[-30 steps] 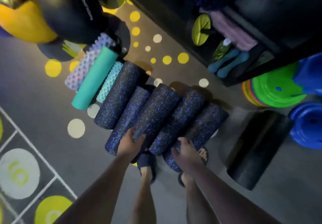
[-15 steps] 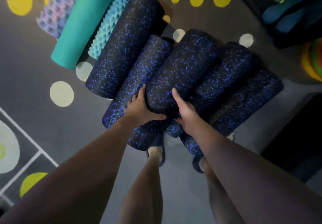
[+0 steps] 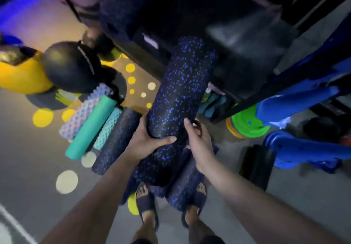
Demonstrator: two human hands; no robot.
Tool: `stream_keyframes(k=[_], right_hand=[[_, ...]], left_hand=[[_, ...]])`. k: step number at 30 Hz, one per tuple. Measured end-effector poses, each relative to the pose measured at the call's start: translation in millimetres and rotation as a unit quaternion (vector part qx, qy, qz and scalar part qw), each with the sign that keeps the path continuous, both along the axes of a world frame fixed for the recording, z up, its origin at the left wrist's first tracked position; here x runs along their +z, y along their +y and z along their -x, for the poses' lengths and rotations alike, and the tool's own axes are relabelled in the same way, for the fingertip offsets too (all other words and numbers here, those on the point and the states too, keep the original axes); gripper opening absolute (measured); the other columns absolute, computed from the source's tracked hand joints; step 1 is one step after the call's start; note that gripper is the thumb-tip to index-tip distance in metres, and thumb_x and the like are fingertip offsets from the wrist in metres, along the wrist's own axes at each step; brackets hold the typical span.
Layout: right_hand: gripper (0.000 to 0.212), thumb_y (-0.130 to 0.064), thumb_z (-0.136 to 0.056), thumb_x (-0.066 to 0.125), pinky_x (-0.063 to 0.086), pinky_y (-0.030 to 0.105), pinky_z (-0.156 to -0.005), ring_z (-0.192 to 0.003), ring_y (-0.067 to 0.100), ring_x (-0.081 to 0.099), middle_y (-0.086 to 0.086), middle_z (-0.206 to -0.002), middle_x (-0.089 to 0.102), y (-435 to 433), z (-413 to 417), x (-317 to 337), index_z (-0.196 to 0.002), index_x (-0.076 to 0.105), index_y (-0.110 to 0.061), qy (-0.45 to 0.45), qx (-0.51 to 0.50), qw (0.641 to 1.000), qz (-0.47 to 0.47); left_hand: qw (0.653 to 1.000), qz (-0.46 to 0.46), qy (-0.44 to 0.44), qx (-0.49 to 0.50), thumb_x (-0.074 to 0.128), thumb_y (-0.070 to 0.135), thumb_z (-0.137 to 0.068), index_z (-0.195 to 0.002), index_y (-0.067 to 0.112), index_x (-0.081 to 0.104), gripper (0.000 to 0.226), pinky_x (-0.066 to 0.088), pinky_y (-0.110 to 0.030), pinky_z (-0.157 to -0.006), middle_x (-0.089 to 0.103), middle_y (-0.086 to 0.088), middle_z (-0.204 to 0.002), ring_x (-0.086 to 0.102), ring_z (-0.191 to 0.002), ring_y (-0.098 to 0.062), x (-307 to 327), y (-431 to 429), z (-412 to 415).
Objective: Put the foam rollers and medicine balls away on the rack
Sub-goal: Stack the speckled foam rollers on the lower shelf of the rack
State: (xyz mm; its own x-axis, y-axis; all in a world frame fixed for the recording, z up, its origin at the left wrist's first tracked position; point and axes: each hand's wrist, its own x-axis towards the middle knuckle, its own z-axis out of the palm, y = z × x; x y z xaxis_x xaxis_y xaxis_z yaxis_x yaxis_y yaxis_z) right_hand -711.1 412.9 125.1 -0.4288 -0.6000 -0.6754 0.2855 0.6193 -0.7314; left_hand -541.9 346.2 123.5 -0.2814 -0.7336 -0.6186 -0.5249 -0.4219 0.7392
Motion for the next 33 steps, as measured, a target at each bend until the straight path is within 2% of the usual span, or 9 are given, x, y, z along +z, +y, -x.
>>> stream_keyframes(k=[3, 6, 9, 13, 17, 21, 23, 26, 33], right_hand=[[0.063, -0.069, -0.076, 0.074, 0.052, 0.049, -0.103, -0.112, 0.016, 0.069, -0.009, -0.120, 0.073, -47.1, 65.6, 23.0, -0.125, 0.063, -0.031, 0.027, -0.057, 0.997, 0.051], [0.053, -0.043, -0.094, 0.068, 0.052, 0.037, -0.103, -0.116, 0.019, 0.065, -0.001, -0.128, 0.066, -84.6, 127.2, 38.5, -0.138, 0.055, -0.017, 0.050, -0.093, 0.991, 0.087], [0.052, -0.041, -0.097, 0.064, 0.050, 0.018, -0.085, -0.102, 0.008, 0.063, -0.008, -0.122, 0.061, -108.4, 178.1, 35.8, -0.142, 0.050, -0.019, 0.098, -0.093, 0.986, 0.097], [0.071, -0.056, -0.089, 0.062, 0.045, 0.032, -0.107, -0.123, 0.021, 0.059, 0.001, -0.139, 0.059, -104.4, 203.0, 3.0, -0.147, 0.047, -0.017, 0.181, -0.040, 0.982, 0.045], [0.075, -0.053, -0.092, 0.063, 0.045, 0.036, -0.107, -0.126, 0.030, 0.057, 0.010, -0.142, 0.056, -68.4, 190.8, -28.0, -0.151, 0.037, -0.016, 0.170, -0.028, 0.985, 0.004], [0.080, -0.057, -0.092, 0.061, 0.044, 0.040, -0.110, -0.128, 0.027, 0.056, 0.007, -0.146, 0.054, -68.5, 189.3, -45.4, -0.156, 0.029, -0.021, 0.141, -0.052, 0.988, 0.022], [0.073, -0.050, -0.095, 0.060, 0.043, 0.036, -0.110, -0.128, 0.025, 0.056, 0.009, -0.147, 0.053, -77.3, 195.3, -48.1, -0.155, 0.032, -0.018, 0.146, -0.074, 0.986, 0.037], [0.064, -0.042, -0.098, 0.059, 0.042, 0.028, -0.106, -0.129, 0.022, 0.054, 0.008, -0.148, 0.052, -84.8, 205.5, -45.1, -0.153, 0.036, -0.017, 0.141, -0.083, 0.985, 0.051], [0.030, -0.017, -0.101, 0.057, 0.035, 0.016, -0.083, -0.105, 0.021, 0.060, 0.005, -0.110, 0.063, -11.3, 170.6, -78.1, -0.127, 0.058, -0.002, 0.166, -0.094, 0.981, -0.020]], left_hand=[[0.997, 0.068, 0.037, 0.002, 0.098, 0.052, -0.050, -0.155, 0.034, 0.021, 0.131, 0.042, -0.028, -0.110, 0.048, 0.018, -0.143, 0.050, -0.130, -0.005, 22.2, -44.3, 79.6], [0.991, 0.113, 0.077, -0.001, 0.093, 0.040, -0.067, -0.159, 0.018, 0.019, 0.120, 0.039, -0.011, -0.106, 0.048, 0.014, -0.141, 0.049, -0.129, 0.000, 32.8, -90.6, 157.1], [0.987, 0.105, 0.123, 0.023, 0.086, 0.043, -0.077, -0.161, 0.021, 0.020, 0.109, 0.039, -0.031, -0.117, 0.053, -0.006, -0.148, 0.053, -0.133, -0.011, 40.0, -122.4, 213.7], [0.989, 0.136, -0.008, 0.051, 0.064, 0.044, -0.090, -0.150, 0.028, 0.045, 0.064, 0.039, -0.029, -0.113, 0.058, 0.005, -0.137, 0.054, -0.128, -0.012, 23.0, -114.5, 227.5], [0.990, -0.089, -0.007, 0.111, 0.062, 0.057, -0.091, -0.139, 0.027, 0.051, 0.057, 0.047, -0.041, -0.094, 0.053, 0.006, -0.137, 0.052, -0.128, -0.029, -1.7, -71.2, 210.9], [0.985, -0.102, 0.083, 0.115, 0.057, 0.033, -0.102, -0.125, 0.026, 0.058, 0.024, 0.052, -0.036, -0.087, 0.063, 0.004, -0.126, 0.060, -0.107, -0.013, -9.5, -59.4, 230.9], [0.975, -0.089, 0.122, 0.161, 0.054, 0.019, -0.103, -0.126, 0.023, 0.060, 0.024, 0.051, -0.027, -0.076, 0.067, 0.006, -0.108, 0.060, -0.084, -0.002, -8.2, -65.2, 242.8], [0.975, -0.072, 0.159, 0.135, 0.050, 0.007, -0.103, -0.123, 0.038, 0.053, 0.037, 0.047, -0.021, -0.072, 0.064, 0.020, -0.093, 0.057, -0.078, 0.007, -9.1, -68.5, 252.6], [0.973, -0.113, 0.084, 0.181, 0.048, 0.000, -0.100, -0.133, 0.017, 0.058, 0.039, 0.055, -0.029, -0.070, 0.071, 0.004, -0.112, 0.067, -0.085, -0.011, -57.9, -21.8, 195.1]])
